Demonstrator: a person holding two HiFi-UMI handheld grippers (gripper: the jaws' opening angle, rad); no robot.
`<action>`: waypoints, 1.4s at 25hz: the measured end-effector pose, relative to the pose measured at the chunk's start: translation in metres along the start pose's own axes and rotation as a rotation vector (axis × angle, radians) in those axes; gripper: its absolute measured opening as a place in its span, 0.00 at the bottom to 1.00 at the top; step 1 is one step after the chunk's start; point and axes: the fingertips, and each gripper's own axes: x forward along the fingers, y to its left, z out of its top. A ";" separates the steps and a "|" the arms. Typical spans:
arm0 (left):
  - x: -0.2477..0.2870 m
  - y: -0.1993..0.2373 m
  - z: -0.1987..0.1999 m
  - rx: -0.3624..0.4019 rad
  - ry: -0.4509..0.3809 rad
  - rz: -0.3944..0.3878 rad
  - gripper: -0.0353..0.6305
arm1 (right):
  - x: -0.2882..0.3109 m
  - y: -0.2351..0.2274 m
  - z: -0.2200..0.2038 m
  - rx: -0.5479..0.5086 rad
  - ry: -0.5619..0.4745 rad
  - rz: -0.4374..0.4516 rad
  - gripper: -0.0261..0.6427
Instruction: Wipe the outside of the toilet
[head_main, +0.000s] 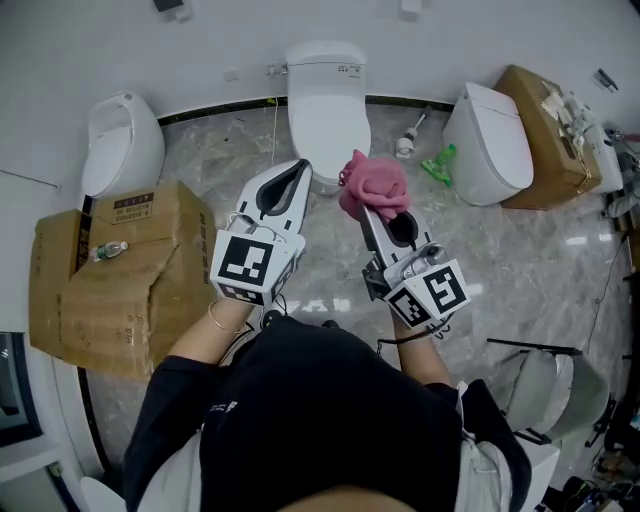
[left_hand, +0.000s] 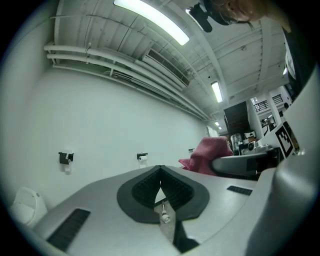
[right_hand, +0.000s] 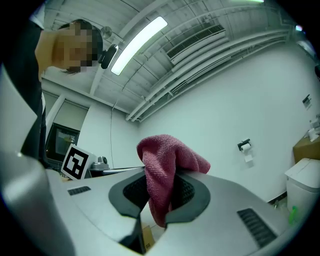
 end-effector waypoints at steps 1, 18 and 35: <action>0.003 -0.006 -0.001 0.005 0.006 -0.008 0.06 | -0.005 -0.003 0.001 0.004 0.000 0.003 0.15; 0.050 0.013 -0.016 0.024 0.020 -0.039 0.06 | 0.026 -0.046 -0.013 0.009 0.028 -0.004 0.15; 0.109 0.145 -0.027 0.019 -0.012 -0.119 0.06 | 0.174 -0.075 -0.040 -0.014 0.064 -0.045 0.15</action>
